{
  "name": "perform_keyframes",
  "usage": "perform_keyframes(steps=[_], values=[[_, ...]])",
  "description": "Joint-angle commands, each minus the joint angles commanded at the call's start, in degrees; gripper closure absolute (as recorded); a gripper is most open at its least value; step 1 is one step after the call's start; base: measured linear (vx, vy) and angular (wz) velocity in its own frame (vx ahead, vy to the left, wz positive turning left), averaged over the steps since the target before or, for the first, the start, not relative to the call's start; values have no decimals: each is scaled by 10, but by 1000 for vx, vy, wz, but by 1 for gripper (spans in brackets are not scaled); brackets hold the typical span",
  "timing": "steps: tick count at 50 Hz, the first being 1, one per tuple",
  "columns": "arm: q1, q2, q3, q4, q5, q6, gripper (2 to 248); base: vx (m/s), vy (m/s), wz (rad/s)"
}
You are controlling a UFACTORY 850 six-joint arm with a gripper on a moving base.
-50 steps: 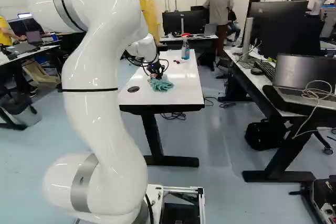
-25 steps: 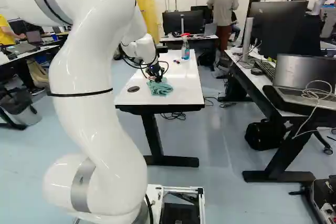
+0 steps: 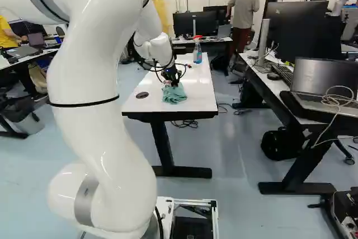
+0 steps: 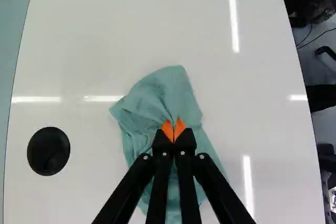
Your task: Clean the table with the green towel
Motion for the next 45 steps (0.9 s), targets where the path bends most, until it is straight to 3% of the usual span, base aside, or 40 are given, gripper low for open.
perform_keyframes(steps=[21,45], values=[[0,32,6,0,0,0,228,0,0,0],[2,37,12,0,0,0,228,0,0,0]])
